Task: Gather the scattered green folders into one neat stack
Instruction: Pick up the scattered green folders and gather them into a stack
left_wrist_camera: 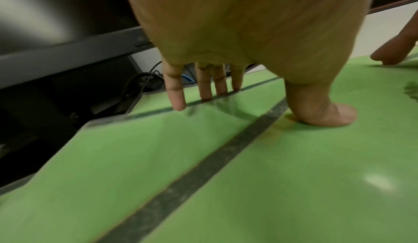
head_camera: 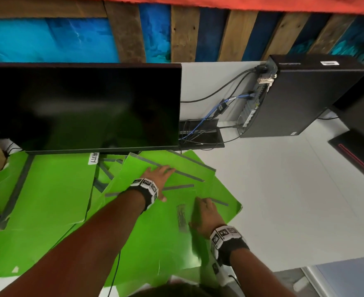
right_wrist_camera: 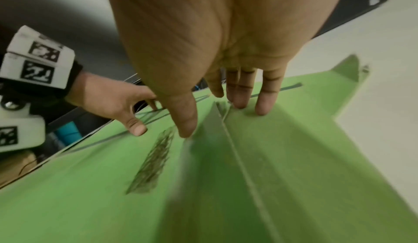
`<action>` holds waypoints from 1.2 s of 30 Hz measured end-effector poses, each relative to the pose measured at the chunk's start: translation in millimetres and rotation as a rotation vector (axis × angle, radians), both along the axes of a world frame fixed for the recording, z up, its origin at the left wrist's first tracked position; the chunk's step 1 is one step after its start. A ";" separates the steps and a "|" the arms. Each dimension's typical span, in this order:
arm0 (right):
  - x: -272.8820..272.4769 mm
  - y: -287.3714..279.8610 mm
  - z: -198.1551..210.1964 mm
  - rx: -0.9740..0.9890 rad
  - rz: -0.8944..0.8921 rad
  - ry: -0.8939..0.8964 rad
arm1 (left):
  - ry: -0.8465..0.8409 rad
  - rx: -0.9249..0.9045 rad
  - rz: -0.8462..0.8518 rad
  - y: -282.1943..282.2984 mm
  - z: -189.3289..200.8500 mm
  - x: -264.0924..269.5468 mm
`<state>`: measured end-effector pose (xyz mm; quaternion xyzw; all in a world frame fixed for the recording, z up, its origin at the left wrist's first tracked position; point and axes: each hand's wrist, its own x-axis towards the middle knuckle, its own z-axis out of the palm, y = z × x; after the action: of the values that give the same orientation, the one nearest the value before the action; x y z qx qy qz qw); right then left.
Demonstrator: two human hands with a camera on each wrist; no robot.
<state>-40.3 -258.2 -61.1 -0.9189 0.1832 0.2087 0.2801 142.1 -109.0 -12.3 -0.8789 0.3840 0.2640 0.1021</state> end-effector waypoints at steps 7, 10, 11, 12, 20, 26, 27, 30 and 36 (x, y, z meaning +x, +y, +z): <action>-2.1 -31.2 3.5 0.011 -0.134 -0.054 | -0.032 0.054 0.095 -20.5 -8.0 -4.1; 8.1 -36.0 7.9 0.091 -0.231 -0.014 | 0.210 -0.031 0.188 -4.9 -10.5 -18.5; 12.9 -38.0 8.6 0.156 -0.298 0.009 | 0.288 -0.064 0.217 3.4 -10.4 -23.5; 17.4 -38.5 10.6 0.216 -0.354 0.027 | 0.335 -0.102 0.246 12.3 -9.3 -26.7; 48.0 -28.5 12.7 0.415 -0.542 -0.047 | 0.375 -0.433 0.650 80.3 15.0 -13.5; 47.8 -39.9 -8.8 0.108 -0.384 0.109 | 0.338 -0.548 0.930 164.8 21.7 -8.3; 48.9 -34.4 -3.5 0.072 -0.336 0.139 | 0.346 -0.582 0.968 181.2 23.4 -9.3; 52.8 -21.7 -0.7 0.052 -0.308 0.087 | 0.323 -0.710 1.058 228.6 21.5 -13.4; 49.0 -35.1 -1.9 0.412 -0.634 -0.229 | 0.245 -0.910 1.190 273.8 26.1 -35.0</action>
<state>8.7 -293.3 -63.0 -0.7586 0.3796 0.0406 0.5280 107.1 164.8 13.8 -0.8576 -0.0751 0.1859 -0.4737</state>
